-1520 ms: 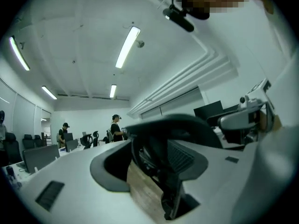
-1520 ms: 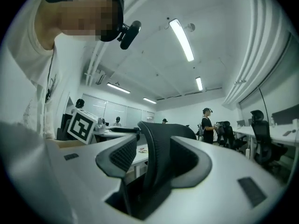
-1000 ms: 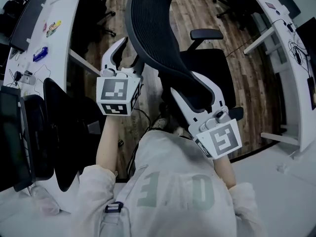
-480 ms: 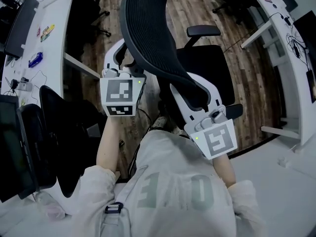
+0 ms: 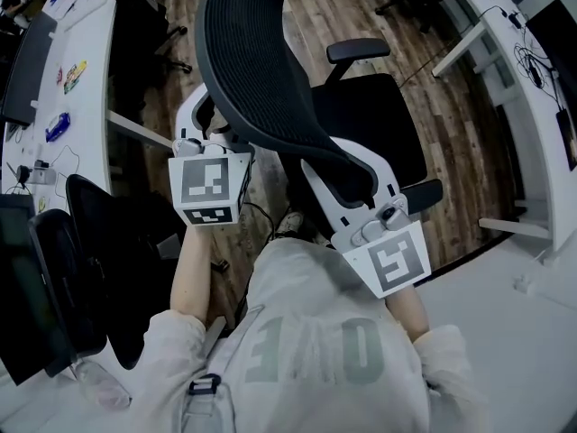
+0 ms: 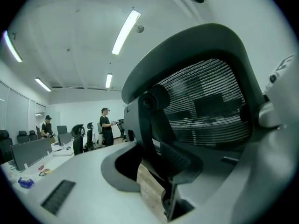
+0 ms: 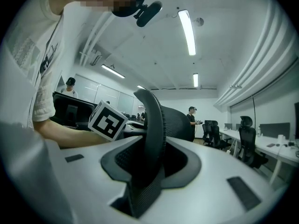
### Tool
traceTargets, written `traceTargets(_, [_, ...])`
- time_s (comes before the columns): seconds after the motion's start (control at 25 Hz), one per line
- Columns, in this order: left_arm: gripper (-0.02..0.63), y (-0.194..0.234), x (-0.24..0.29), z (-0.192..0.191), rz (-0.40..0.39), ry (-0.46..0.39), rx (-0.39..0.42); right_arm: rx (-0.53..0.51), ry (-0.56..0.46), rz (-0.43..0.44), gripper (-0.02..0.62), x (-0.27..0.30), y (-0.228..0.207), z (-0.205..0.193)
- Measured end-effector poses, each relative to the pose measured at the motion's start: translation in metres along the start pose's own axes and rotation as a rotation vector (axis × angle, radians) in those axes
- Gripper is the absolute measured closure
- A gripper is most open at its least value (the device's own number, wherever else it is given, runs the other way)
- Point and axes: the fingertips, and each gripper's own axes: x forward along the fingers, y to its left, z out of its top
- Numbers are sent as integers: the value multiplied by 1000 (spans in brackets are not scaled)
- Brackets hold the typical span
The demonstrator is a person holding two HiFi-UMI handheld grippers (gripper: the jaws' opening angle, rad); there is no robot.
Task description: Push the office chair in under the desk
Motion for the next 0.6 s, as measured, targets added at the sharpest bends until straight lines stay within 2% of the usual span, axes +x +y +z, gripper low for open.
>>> traceTargets(0.24, [472,-25,20,3,-70,16,13,-5,0,-45,480,-13,-24,-1])
traceTargets(0.6, [472,-97,69,24,-151,-10,37,-17,7,-120,480,-56,-94,-6])
